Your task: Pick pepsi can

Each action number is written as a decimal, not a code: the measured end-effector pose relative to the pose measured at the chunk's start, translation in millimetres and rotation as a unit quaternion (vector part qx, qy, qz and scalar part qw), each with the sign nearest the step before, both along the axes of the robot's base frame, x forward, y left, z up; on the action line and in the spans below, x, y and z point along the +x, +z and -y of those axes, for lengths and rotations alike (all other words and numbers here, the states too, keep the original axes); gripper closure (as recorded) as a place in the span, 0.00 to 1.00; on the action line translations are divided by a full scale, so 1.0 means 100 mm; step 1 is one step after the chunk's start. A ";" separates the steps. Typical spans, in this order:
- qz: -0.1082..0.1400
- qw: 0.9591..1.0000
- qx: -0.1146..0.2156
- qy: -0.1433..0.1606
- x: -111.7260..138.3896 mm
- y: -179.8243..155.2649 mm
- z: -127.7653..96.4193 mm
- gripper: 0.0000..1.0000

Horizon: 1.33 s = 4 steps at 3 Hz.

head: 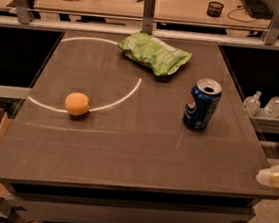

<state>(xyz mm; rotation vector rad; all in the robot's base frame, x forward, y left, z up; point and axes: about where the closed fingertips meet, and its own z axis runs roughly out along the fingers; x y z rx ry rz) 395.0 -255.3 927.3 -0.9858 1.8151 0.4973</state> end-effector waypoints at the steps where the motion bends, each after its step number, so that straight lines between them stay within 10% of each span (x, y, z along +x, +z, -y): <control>1: -0.015 0.997 -0.018 -0.068 0.03 -0.13 0.02 0.00; 4: -0.005 0.997 0.033 -0.074 0.28 -0.26 -0.28 0.00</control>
Offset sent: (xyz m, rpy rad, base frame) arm 0.0015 -0.0003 -0.0103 -0.0266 0.0248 -0.0997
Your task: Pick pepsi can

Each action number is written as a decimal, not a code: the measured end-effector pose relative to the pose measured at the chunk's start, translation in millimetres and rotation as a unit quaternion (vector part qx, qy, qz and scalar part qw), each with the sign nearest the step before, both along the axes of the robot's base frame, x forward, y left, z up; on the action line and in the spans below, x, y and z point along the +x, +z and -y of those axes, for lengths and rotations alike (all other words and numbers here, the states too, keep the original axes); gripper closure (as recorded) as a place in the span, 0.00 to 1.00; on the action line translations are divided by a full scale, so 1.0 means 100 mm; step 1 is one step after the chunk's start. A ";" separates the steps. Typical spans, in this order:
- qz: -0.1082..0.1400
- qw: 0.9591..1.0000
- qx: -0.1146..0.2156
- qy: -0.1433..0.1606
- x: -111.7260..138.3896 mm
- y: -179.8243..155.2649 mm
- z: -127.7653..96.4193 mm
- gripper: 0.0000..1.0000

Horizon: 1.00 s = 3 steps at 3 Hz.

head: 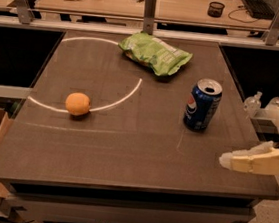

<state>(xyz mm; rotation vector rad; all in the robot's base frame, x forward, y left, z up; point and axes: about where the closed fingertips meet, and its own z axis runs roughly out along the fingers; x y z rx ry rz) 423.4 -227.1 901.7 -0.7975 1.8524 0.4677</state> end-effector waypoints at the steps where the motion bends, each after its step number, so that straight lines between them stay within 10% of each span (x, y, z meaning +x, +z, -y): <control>1: 0.017 0.999 0.027 0.033 0.17 0.00 -0.22 0.00; 3: 0.034 0.995 0.054 0.077 0.45 -0.11 -0.52 0.00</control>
Offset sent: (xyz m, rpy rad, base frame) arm 0.0485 0.0515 -0.0072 0.1221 -0.0786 0.1740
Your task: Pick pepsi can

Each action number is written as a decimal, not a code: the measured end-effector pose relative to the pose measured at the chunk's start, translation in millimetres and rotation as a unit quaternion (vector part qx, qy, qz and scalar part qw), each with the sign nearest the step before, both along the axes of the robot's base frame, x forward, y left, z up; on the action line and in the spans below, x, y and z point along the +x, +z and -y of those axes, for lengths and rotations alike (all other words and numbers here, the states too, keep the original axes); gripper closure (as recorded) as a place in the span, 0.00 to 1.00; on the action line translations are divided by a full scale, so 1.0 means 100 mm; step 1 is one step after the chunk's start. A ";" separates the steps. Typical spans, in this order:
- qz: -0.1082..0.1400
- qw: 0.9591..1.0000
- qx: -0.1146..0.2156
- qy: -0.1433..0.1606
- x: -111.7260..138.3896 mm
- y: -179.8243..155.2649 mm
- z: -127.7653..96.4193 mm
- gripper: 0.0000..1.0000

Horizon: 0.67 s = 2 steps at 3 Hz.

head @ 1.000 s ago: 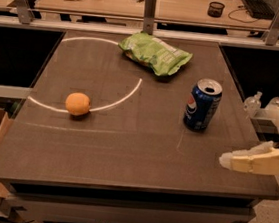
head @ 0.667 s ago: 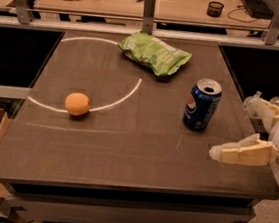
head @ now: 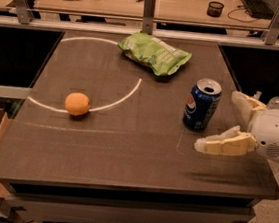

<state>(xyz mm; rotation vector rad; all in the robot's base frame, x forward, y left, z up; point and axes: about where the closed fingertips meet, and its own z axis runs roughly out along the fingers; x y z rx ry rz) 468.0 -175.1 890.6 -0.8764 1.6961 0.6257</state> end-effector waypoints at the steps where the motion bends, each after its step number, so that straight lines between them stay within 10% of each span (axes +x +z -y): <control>1: 0.014 1.000 0.011 0.008 0.16 -0.04 -0.09 0.00; 2: 0.028 0.999 0.023 0.013 0.28 -0.05 -0.18 0.00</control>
Offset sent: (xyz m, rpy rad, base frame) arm 0.0440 0.0225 -0.0062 0.0798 -0.0883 0.0287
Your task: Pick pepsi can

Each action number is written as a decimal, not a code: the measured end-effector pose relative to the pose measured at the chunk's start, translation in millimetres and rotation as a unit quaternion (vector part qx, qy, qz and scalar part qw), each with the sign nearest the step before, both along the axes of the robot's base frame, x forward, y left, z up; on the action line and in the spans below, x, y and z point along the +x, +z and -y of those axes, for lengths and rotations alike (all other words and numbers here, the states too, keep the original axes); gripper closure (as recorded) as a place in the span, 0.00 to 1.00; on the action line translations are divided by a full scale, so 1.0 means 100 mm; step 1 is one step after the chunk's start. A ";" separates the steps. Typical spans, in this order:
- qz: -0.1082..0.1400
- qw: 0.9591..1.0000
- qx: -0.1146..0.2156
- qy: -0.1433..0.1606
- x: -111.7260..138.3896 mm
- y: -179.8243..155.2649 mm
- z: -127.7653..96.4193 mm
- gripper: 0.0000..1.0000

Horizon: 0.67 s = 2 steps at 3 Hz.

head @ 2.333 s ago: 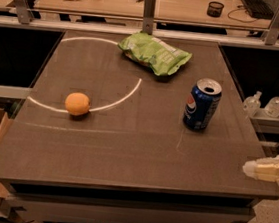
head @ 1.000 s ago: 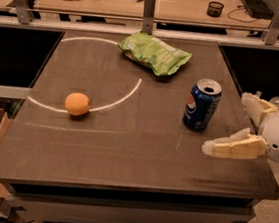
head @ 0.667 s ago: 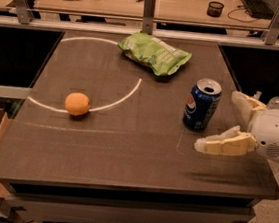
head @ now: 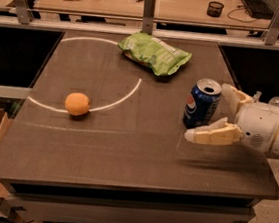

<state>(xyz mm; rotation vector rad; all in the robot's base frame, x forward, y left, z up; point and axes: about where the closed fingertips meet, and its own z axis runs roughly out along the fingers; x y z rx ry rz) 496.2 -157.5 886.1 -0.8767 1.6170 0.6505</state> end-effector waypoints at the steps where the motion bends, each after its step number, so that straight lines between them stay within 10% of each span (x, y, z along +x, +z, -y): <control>1: 0.008 1.000 0.008 0.004 0.08 0.01 -0.05 0.00; 2: 0.014 1.000 0.015 0.007 0.10 0.05 -0.10 0.17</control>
Offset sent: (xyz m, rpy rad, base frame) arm 0.0137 0.0102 0.0091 0.0491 -0.0407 0.0111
